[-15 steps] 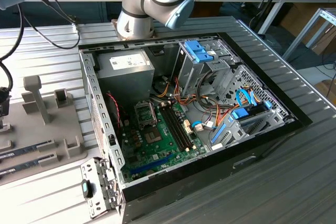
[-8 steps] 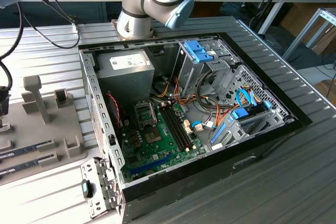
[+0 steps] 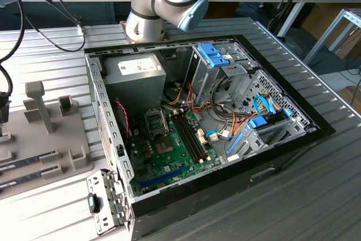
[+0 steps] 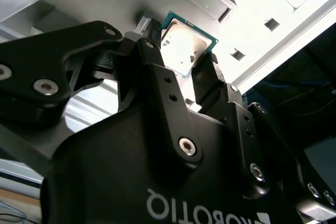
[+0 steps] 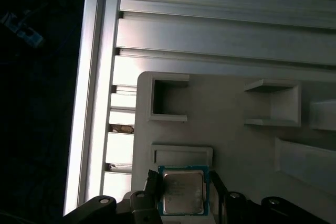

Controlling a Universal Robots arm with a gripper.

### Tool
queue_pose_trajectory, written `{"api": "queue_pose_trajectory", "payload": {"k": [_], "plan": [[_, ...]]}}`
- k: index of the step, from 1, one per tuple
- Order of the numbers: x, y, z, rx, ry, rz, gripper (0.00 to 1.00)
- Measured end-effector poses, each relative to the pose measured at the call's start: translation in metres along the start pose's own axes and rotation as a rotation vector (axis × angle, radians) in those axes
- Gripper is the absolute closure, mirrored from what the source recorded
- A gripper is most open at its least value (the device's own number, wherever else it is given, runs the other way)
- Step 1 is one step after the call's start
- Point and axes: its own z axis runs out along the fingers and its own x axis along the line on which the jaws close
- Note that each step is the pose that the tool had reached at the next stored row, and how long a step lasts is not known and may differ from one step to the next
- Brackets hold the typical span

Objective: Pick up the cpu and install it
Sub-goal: 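Pick up the cpu and move it towards the insertion slot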

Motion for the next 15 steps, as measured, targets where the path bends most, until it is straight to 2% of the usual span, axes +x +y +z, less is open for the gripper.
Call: {"api": "queue_pose_trajectory", "payload": {"k": [15], "plan": [[-0.0001,0.0003,-0.0048,-0.0100,-0.0007,0.000,0.53]]}}
